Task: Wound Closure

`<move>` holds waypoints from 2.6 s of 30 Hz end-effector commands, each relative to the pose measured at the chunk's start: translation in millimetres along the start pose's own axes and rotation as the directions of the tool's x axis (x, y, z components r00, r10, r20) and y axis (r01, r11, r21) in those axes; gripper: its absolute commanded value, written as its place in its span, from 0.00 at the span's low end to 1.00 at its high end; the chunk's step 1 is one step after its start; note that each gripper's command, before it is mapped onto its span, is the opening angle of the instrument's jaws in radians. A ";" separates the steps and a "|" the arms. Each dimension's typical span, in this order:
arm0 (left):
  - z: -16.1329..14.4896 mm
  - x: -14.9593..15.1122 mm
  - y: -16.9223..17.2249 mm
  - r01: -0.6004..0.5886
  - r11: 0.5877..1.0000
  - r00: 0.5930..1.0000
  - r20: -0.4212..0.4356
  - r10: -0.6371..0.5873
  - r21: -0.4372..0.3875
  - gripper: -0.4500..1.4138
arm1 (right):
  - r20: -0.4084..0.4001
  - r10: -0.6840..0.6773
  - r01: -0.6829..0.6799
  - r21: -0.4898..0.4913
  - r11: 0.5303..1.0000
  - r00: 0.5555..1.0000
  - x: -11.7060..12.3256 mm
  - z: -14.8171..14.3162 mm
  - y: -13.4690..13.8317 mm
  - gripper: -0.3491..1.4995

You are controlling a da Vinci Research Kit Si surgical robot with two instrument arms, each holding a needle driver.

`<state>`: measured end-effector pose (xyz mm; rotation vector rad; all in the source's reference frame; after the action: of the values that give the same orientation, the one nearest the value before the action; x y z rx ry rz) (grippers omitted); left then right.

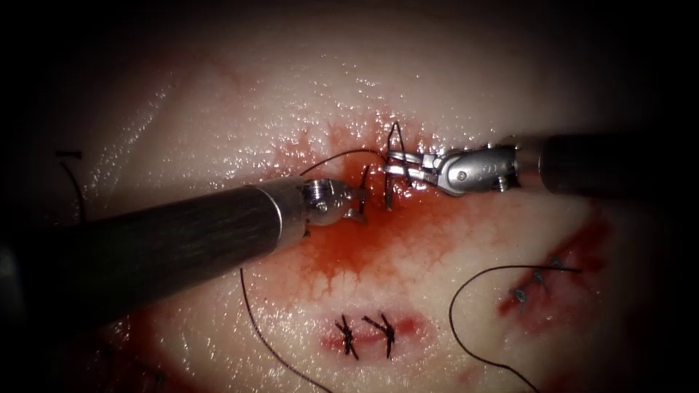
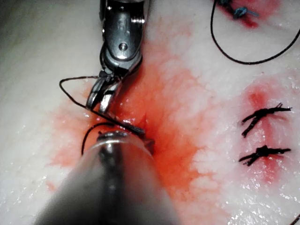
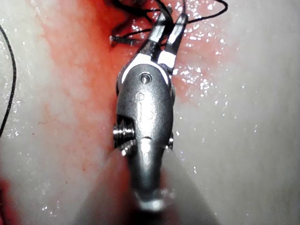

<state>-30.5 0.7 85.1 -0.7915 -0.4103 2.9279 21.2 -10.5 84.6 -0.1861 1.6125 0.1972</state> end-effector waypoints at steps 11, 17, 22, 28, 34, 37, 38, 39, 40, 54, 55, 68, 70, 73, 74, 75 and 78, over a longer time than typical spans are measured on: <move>4.1 0.2 4.4 0.003 1.000 1.000 -0.027 -0.003 0.004 0.33 | 0.037 -0.015 0.016 -0.028 0.999 0.999 -0.5 1.1 0.2 0.00; 7.1 -1.7 6.0 -0.027 0.999 1.000 0.001 0.027 -0.044 0.32 | 0.063 -0.068 0.069 -0.016 0.998 0.996 -0.9 0.9 0.0 0.00; 7.6 -2.7 6.9 -0.018 0.998 1.000 0.004 0.019 -0.068 0.32 | 0.075 -0.086 0.088 -0.024 0.996 0.993 -1.0 0.8 0.0 0.00; 7.5 -2.9 6.7 -0.022 0.997 1.000 0.002 0.022 -0.070 0.32 | 0.086 -0.093 0.096 -0.031 0.995 0.992 -1.5 0.8 -0.4 0.00; 7.3 -3.0 6.3 -0.022 0.997 1.000 0.000 0.022 -0.074 0.32 | 0.096 -0.111 0.116 -0.040 0.992 0.989 -1.8 0.5 -1.0 0.00; 7.0 -2.6 5.9 -0.020 0.997 1.000 -0.002 0.020 -0.079 0.32 | 0.098 -0.084 0.089 -0.045 0.995 0.992 -2.4 0.3 -2.4 0.00; 6.9 -2.4 5.7 -0.019 0.997 1.000 -0.003 0.018 -0.081 0.32 | 0.122 -0.063 0.069 -0.042 0.997 0.991 -2.8 0.2 -3.0 0.00; 6.9 -2.4 5.7 -0.018 0.996 1.000 -0.005 0.018 -0.084 0.32 | 0.124 -0.047 0.053 -0.047 0.997 0.991 -2.9 0.1 -3.1 0.00; 6.9 -2.3 5.6 -0.018 0.996 1.000 -0.001 0.017 -0.084 0.32 | 0.127 -0.025 0.031 -0.052 0.998 0.992 -3.0 0.0 -3.2 0.00; 7.1 -2.0 5.4 -0.015 0.997 1.000 -0.002 0.015 -0.078 0.32 | 0.240 0.426 -0.412 -0.106 0.905 0.873 -4.8 -1.1 -3.6 0.00; 7.1 -2.0 5.4 -0.015 0.997 1.000 -0.002 0.015 -0.078 0.32 | 0.251 0.433 -0.420 -0.107 0.901 0.866 -4.9 -1.2 -3.7 0.00; 6.9 -2.3 5.5 -0.018 0.997 1.000 -0.003 0.017 -0.076 0.31 | 0.253 0.764 -0.749 -0.171 0.640 0.594 -6.3 -1.2 -4.6 0.00; 6.9 -2.3 5.5 -0.018 0.997 1.000 -0.003 0.017 -0.076 0.31 | 0.245 0.805 -0.791 -0.180 0.585 0.540 -6.5 -1.2 -4.7 0.00; 6.9 -2.3 5.5 -0.018 0.997 1.000 -0.005 0.017 -0.074 0.31 | 0.210 0.869 -0.851 -0.197 0.486 0.448 -6.7 -1.3 -4.7 0.00; 6.9 -2.4 5.6 -0.018 0.997 1.000 -0.005 0.018 -0.074 0.31 | 0.197 0.884 -0.864 -0.205 0.460 0.423 -6.7 -1.3 -4.7 0.00; 6.9 -2.4 5.6 -0.018 0.997 1.000 -0.005 0.018 -0.074 0.31 | 0.193 0.895 -0.874 -0.209 0.438 0.402 -6.7 -1.3 -4.6 0.00; 6.8 -2.4 5.7 -0.019 0.997 1.000 -0.005 0.018 -0.074 0.31 | 0.163 0.936 -0.912 -0.224 0.343 0.312 -6.6 -1.3 -4.4 0.00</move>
<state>-31.4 -6.7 89.7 -0.8124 -0.5154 2.9421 20.5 -14.9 90.7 0.7626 1.2391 1.1812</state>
